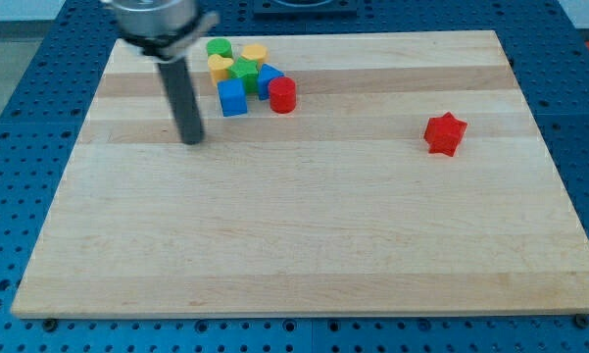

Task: Move the blue cube close to red blocks

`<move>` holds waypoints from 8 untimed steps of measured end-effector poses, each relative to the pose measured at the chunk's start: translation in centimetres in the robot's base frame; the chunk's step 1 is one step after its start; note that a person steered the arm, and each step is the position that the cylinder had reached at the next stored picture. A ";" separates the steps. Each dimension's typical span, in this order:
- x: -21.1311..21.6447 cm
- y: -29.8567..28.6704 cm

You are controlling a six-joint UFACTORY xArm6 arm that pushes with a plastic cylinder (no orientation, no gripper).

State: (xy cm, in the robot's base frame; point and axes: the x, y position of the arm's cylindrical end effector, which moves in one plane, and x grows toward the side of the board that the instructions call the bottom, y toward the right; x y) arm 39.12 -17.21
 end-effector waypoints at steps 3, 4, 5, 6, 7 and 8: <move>-5.3 6.7; -4.9 12.5; -4.8 12.6; -6.4 7.9; -6.7 11.5; -8.3 11.4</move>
State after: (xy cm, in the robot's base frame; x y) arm 30.86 -5.81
